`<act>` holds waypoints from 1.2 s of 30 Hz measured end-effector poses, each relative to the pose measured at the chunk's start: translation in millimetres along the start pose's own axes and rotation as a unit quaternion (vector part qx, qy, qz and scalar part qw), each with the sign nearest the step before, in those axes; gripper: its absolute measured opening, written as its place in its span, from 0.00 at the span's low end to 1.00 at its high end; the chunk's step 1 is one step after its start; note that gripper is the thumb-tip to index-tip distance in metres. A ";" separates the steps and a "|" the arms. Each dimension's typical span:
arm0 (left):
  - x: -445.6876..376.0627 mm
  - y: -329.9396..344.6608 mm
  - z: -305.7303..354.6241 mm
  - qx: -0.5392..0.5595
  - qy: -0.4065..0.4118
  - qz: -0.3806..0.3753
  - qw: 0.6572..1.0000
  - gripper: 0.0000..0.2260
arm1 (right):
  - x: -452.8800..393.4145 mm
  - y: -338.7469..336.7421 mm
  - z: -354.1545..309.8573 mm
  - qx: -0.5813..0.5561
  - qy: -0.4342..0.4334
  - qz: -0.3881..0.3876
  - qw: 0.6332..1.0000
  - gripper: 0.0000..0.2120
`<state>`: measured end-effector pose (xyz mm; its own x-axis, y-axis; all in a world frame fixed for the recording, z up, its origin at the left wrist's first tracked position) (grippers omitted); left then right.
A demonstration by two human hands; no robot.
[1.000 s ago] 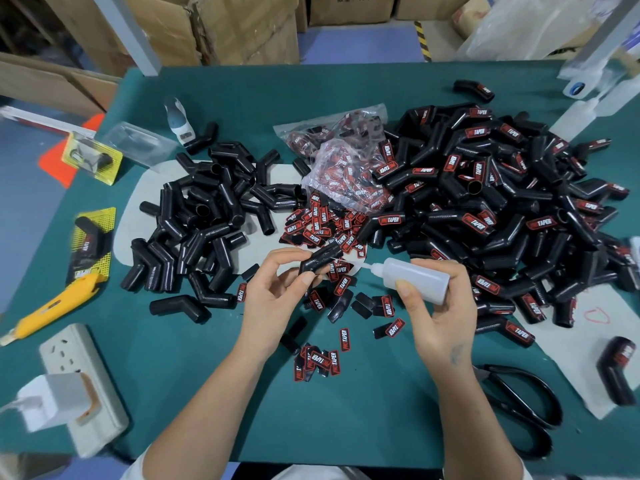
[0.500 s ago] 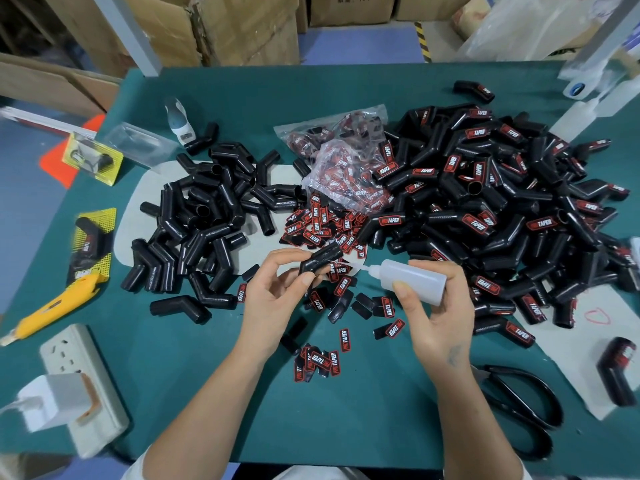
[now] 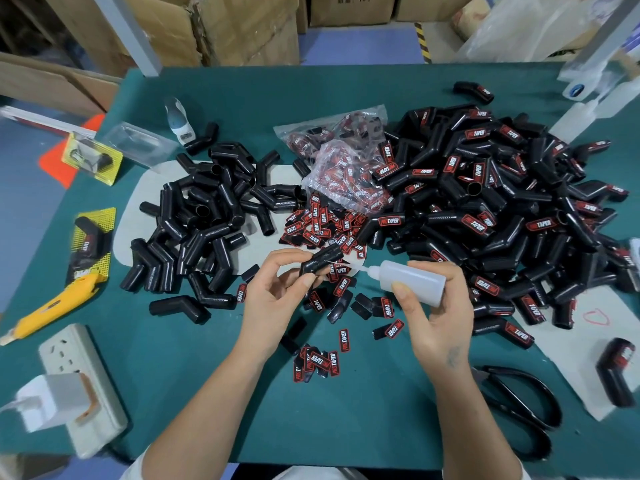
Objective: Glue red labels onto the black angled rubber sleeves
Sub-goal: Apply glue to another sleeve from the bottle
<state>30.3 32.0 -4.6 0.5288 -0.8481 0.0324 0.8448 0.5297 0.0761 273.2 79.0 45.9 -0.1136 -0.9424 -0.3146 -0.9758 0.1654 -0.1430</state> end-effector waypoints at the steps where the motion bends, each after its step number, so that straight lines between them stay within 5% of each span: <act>1: -0.1 -0.2 -0.1 -0.003 0.001 0.001 1.000 0.10 | 0.8 0.7 -0.4 0.004 0.002 -0.004 1.000 0.13; 36: 4.5 5.7 23.9 -0.017 0.076 0.002 0.997 0.09 | -0.7 -0.6 -2.6 0.010 -0.010 0.000 1.000 0.14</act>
<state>35.6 30.9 19.8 0.5369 -0.8351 -0.1196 0.8432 0.5360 0.0430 273.4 78.8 48.6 -0.1104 -0.9362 -0.3337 -0.9716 0.1724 -0.1621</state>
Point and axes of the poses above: each hand's wrist, its own x-axis away from the middle knuckle, its own y-axis out of the palm, z = x × y, the point moved 5 cm from there along -x, towards the middle knuckle, and after that the axes turned 11 degrees about z, right-handed, at the moved point
